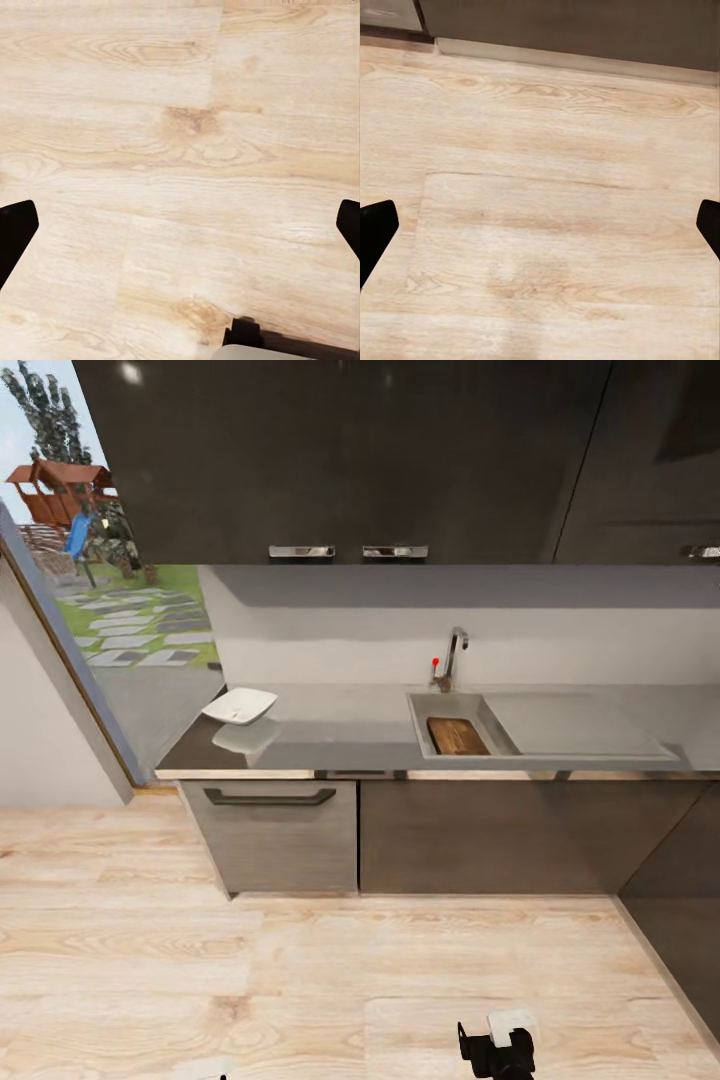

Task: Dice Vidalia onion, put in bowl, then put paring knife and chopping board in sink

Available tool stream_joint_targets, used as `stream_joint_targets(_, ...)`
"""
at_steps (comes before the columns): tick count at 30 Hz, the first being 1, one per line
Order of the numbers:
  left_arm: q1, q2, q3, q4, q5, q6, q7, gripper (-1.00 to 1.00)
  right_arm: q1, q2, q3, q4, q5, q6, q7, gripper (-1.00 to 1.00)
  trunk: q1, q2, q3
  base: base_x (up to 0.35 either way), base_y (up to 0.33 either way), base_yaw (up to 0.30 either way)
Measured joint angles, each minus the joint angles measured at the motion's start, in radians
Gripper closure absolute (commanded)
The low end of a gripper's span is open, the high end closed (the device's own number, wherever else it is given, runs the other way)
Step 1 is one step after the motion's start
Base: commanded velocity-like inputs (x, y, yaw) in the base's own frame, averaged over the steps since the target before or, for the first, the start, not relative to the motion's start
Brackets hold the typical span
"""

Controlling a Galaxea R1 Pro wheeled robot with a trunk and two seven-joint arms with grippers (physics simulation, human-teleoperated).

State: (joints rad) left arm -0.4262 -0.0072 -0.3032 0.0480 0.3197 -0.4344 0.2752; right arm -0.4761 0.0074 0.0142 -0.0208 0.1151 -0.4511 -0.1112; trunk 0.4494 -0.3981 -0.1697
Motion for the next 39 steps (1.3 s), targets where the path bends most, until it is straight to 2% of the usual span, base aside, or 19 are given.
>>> stream_joint_targets(39, 0.000, -0.001, 0.000, 0.002, 0.000, 0.001, 0.000, -1.00, 0.000, 0.001, 0.000, 0.001, 0.000, 0.000, 0.000, -1.00, 0.000, 0.000, 0.062, 0.000, 0.000, 0.000)
